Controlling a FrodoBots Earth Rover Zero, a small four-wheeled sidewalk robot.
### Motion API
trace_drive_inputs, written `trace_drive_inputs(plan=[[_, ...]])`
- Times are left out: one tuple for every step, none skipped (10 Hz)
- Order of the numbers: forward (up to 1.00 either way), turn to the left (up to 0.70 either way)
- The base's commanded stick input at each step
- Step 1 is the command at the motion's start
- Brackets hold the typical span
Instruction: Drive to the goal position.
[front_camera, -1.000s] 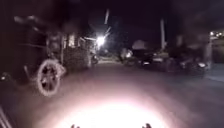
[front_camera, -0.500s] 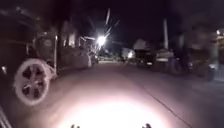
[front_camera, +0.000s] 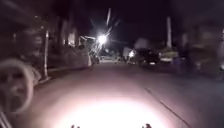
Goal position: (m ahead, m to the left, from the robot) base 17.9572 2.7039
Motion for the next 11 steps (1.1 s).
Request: trace_drive_inputs(plan=[[0.85,0.00],[0.85,0.00],[0.85,0.00],[0.85,0.00],[0.85,0.00],[0.85,0.00],[0.85,0.00],[0.85,0.00],[0.85,0.00],[0.85,0.00],[0.85,0.00]])
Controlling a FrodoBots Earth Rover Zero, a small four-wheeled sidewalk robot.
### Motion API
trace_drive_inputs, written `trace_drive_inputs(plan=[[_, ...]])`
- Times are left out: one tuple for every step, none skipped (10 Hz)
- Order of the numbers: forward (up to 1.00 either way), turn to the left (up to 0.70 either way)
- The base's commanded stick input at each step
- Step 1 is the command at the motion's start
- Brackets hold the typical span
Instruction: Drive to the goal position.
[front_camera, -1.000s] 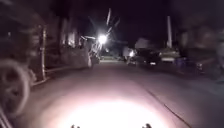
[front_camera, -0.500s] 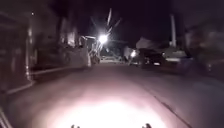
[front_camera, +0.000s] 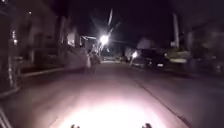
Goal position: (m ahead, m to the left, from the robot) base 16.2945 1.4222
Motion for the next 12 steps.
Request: trace_drive_inputs(plan=[[0.85,0.00],[0.85,0.00],[0.85,0.00],[0.85,0.00],[0.85,0.00],[0.85,0.00],[0.85,0.00],[0.85,0.00],[0.85,0.00],[0.85,0.00],[0.85,0.00],[0.85,0.00]])
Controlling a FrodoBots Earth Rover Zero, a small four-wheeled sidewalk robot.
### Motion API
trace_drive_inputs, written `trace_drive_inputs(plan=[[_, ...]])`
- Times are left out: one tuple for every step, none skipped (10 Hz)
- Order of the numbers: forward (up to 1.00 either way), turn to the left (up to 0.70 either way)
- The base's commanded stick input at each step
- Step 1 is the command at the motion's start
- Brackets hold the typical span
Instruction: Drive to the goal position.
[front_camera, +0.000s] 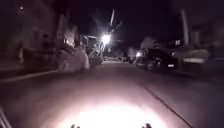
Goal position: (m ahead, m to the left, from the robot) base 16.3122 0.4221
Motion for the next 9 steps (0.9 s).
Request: trace_drive_inputs(plan=[[0.85,0.00],[0.85,0.00],[0.85,0.00],[0.85,0.00],[0.85,0.00],[0.85,-0.19],[0.85,-0.28],[0.85,-0.08],[0.85,0.00]])
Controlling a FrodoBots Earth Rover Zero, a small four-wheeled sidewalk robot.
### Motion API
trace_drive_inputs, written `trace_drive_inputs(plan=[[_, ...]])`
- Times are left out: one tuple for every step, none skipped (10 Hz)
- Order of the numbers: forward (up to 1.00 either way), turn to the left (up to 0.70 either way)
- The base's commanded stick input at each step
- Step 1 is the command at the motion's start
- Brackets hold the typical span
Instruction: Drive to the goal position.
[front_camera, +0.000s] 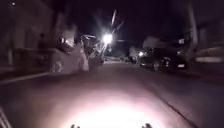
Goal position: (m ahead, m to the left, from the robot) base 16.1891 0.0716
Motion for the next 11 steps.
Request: trace_drive_inputs(plan=[[0.85,0.00],[0.85,0.00],[0.85,0.00],[0.85,0.00],[0.85,0.00],[0.85,0.00],[0.85,0.00],[0.85,0.00],[0.85,0.00],[0.85,0.00],[0.85,0.00]])
